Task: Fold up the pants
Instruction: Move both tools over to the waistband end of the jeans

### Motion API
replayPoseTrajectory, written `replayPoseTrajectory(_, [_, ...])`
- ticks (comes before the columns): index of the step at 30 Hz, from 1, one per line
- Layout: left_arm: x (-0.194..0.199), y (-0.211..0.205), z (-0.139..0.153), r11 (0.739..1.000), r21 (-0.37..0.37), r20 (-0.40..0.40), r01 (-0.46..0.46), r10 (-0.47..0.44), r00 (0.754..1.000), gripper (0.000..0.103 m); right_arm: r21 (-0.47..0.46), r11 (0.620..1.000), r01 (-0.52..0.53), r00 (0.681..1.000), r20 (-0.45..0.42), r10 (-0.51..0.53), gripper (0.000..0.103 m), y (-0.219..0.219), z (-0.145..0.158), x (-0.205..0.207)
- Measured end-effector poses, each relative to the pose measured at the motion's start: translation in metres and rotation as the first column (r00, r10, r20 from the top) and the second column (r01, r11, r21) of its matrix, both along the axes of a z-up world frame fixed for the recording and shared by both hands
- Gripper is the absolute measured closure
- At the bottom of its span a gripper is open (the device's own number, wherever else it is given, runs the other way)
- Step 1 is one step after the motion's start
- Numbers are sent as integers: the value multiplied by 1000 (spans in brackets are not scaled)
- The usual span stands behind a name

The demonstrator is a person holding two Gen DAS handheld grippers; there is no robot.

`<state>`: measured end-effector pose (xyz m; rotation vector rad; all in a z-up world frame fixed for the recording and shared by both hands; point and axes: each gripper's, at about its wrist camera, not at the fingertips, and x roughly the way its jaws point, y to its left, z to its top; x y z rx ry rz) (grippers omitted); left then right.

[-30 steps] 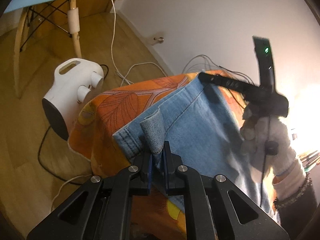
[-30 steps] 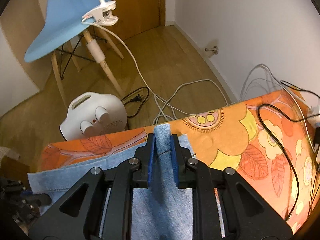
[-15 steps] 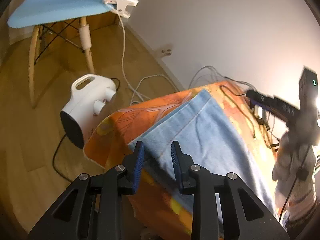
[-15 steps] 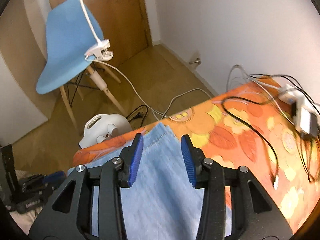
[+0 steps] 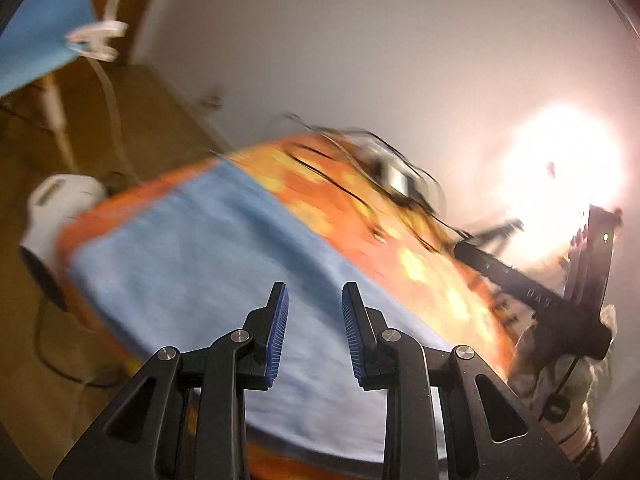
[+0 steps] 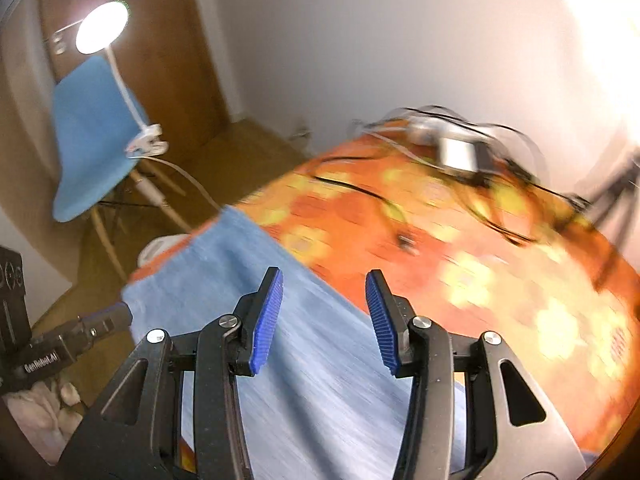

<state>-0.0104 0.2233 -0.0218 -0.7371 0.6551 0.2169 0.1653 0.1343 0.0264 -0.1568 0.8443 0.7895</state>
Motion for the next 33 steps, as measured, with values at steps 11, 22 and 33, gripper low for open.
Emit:
replayPoseTrajectory(11, [68, -133, 1, 916, -4, -21, 402, -402, 915, 77, -63, 922, 381, 921, -55, -385, 58, -234, -5, 11])
replayPoseTrajectory(22, [86, -258, -22, 710, -14, -100, 704, -702, 705, 63, -129, 740, 660, 729, -125, -673, 58, -411, -24, 10])
replayPoseTrajectory(33, [101, -340, -43, 581, -54, -178, 812, -806, 565, 54, -134, 539, 831, 497, -256, -829, 42, -510, -37, 27])
